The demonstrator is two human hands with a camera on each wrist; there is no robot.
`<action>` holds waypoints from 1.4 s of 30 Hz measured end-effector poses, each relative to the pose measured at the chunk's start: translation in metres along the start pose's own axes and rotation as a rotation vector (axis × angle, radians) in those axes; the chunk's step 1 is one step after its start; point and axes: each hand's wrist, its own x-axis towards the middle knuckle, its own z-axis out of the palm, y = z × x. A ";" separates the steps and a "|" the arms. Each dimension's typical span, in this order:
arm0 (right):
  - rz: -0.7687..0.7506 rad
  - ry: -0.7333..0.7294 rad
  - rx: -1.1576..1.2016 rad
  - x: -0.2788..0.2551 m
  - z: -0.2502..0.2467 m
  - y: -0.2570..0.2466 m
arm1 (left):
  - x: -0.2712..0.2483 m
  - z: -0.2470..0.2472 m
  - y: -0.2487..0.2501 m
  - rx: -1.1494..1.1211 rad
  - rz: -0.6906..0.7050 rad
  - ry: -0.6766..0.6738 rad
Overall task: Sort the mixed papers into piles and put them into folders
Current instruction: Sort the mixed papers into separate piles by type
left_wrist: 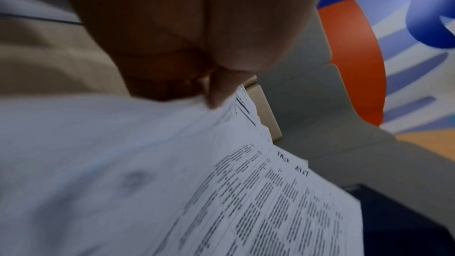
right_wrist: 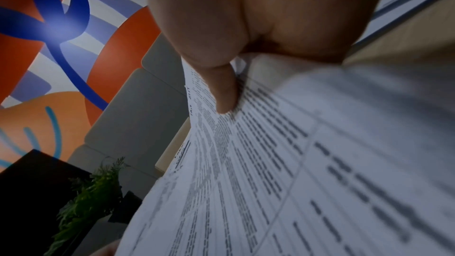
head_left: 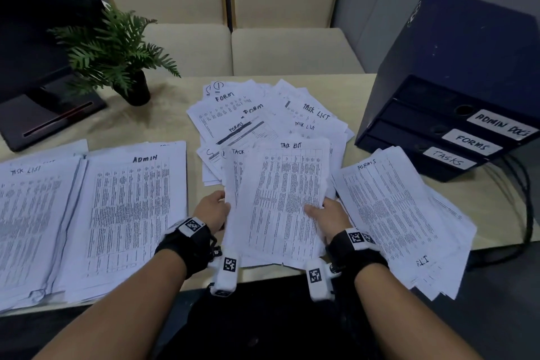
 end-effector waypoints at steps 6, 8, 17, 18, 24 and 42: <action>0.010 0.018 -0.056 0.002 -0.008 0.003 | -0.003 -0.001 -0.001 0.058 0.048 0.102; 0.025 0.119 0.000 0.001 -0.015 0.004 | -0.003 0.000 -0.004 0.039 0.069 0.124; 0.033 0.455 0.317 0.000 -0.063 -0.001 | -0.006 -0.006 -0.004 0.141 0.064 0.185; 0.035 0.426 0.333 0.000 -0.062 -0.002 | -0.007 -0.006 -0.005 0.161 0.089 0.181; 0.052 0.046 0.404 -0.004 -0.032 -0.002 | -0.010 0.000 0.000 0.067 0.061 0.156; 0.098 0.384 0.384 0.010 -0.059 0.009 | -0.009 -0.007 0.003 0.131 0.101 0.196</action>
